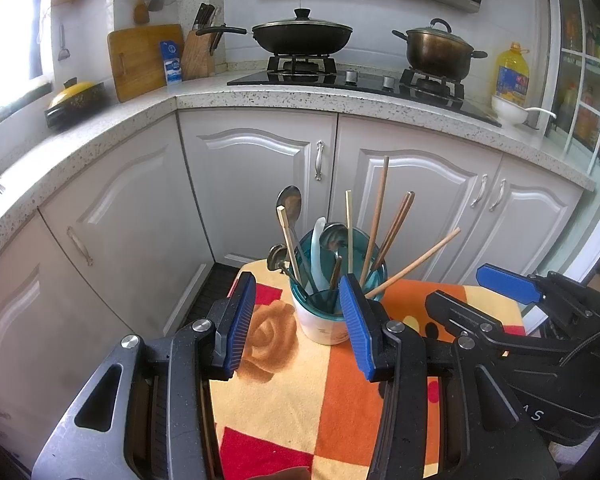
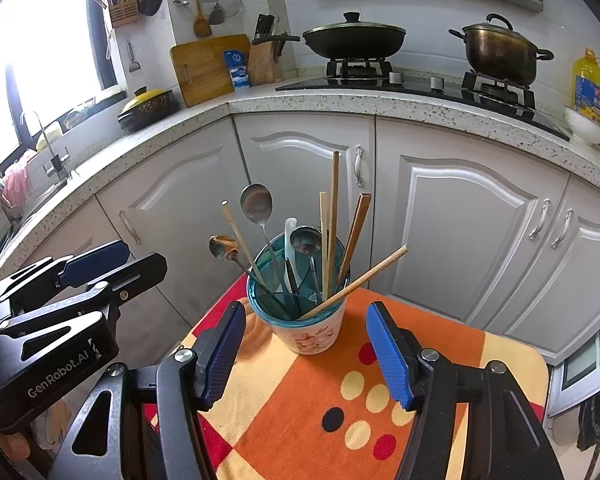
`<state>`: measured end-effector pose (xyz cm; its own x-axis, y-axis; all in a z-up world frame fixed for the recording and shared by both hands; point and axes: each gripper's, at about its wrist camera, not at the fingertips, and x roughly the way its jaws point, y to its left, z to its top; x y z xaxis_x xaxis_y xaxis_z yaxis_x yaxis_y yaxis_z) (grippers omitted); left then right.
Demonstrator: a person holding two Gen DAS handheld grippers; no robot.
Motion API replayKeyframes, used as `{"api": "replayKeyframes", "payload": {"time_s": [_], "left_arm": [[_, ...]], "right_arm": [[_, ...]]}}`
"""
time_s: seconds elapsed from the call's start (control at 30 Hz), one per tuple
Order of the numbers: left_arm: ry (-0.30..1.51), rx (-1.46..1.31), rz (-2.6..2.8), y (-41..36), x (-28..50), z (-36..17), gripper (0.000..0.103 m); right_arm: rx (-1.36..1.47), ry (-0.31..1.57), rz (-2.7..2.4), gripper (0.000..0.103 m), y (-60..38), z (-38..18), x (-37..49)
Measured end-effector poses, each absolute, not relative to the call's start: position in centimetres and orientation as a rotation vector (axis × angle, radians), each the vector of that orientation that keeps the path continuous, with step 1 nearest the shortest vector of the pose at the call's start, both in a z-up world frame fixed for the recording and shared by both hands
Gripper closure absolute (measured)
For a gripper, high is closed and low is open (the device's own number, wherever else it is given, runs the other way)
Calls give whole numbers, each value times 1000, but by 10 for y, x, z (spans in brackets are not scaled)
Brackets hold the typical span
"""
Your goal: Organize utensils
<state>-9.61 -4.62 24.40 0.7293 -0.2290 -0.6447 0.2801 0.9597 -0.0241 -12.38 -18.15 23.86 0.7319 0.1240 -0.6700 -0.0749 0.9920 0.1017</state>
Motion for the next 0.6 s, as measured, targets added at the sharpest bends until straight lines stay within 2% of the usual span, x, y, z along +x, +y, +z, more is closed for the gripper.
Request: {"api": "replayKeyframes", "payload": {"time_s": [0.6], "left_arm": [[726, 67, -287, -49, -96, 238, 60]], "right_arm": [[65, 758, 114, 41, -179, 236, -123]]}}
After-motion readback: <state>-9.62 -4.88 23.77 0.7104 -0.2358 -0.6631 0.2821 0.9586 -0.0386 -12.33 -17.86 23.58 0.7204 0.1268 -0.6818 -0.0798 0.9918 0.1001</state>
